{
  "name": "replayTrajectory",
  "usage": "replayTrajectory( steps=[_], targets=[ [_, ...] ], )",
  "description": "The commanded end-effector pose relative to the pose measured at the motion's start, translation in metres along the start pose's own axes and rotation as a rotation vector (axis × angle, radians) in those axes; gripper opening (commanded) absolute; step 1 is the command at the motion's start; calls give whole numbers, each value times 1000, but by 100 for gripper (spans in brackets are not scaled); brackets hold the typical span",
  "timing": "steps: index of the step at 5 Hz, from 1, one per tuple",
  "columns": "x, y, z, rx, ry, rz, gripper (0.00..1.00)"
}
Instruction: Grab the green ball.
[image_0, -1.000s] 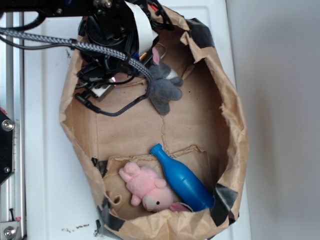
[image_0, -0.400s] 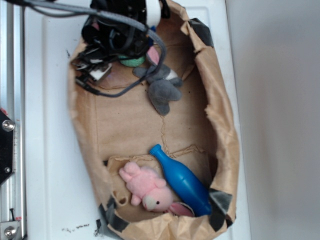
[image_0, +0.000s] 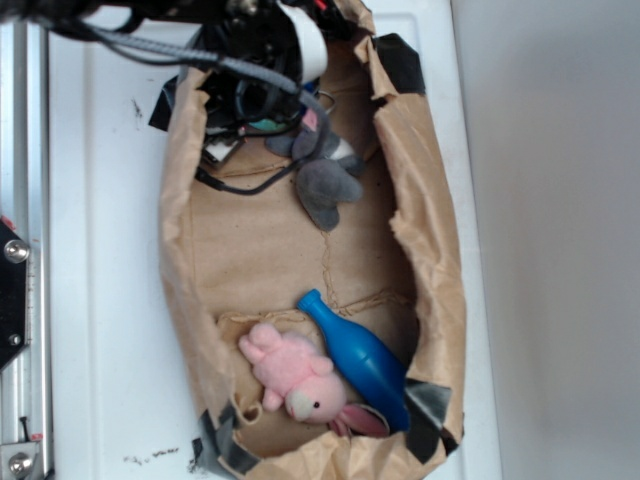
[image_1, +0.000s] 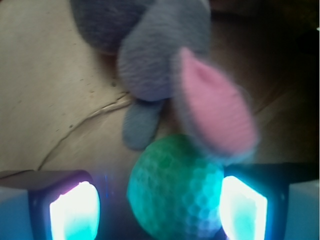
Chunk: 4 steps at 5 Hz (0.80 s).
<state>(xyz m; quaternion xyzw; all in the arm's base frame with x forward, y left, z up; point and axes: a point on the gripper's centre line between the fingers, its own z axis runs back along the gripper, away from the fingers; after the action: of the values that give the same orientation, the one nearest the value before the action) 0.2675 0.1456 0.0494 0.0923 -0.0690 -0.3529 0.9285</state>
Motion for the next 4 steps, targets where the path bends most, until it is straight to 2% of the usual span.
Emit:
replayTrajectory(
  steps=[1, 3, 4],
  targets=[
    [14, 21, 2, 40, 1, 55, 0],
    [13, 22, 14, 42, -9, 80, 0],
    [15, 24, 45, 43, -122, 88, 0]
  ],
)
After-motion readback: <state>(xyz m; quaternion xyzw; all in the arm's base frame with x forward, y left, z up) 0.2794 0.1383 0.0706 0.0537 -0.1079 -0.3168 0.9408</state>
